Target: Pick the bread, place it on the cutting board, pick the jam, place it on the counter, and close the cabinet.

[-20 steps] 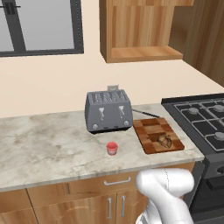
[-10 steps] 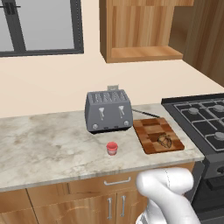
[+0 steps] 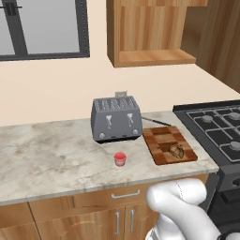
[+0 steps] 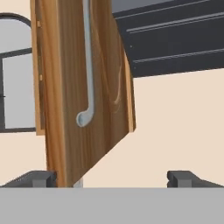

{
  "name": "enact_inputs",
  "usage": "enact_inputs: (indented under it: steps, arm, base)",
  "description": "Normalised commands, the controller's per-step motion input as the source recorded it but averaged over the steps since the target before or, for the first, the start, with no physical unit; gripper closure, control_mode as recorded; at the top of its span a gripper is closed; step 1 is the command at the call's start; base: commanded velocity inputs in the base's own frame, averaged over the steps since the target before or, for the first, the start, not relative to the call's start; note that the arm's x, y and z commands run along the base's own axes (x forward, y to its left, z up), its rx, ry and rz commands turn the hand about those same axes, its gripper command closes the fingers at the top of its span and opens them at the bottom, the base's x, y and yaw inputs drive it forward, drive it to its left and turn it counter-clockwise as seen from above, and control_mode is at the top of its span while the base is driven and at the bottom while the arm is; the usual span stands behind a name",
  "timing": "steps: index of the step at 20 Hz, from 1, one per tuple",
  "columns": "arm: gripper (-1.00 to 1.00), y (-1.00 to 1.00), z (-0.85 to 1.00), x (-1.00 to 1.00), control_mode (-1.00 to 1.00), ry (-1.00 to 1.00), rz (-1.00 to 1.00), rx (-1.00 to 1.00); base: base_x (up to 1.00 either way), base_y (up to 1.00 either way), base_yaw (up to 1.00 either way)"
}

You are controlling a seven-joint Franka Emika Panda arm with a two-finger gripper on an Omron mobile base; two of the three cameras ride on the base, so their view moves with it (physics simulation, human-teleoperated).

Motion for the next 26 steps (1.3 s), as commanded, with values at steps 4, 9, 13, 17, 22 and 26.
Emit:
enact_inputs:
  steps: [4, 9, 13, 17, 22, 26]
  arm:
    - [-1.0, -0.12, 0.0, 0.29, -1.0, -0.06, 0.08, 0.0]
    - [-1.0, -0.12, 0.0, 0.32, -1.0, -0.06, 0.07, 0.0]
    - [-1.0, -0.16, 0.0, 0.34, -1.0, -0.06, 0.07, 0.0]
    - [-1.0, -0.13, 0.0, 0.33, -1.0, -0.05, 0.09, 0.0]
    - [-1.0, -0.1, 0.0, 0.32, -1.0, -0.03, 0.11, 0.0]
    - [-1.0, -0.2, 0.0, 0.31, -1.0, -0.02, 0.13, 0.01]
  base:
    - [0.0, 0.0, 0.0]
    - [0.0, 0.0, 0.0]
    - [0.0, 0.0, 0.0]
    - [0.0, 0.0, 0.0]
    - [0.0, 0.0, 0.0]
    - [0.0, 0.0, 0.0]
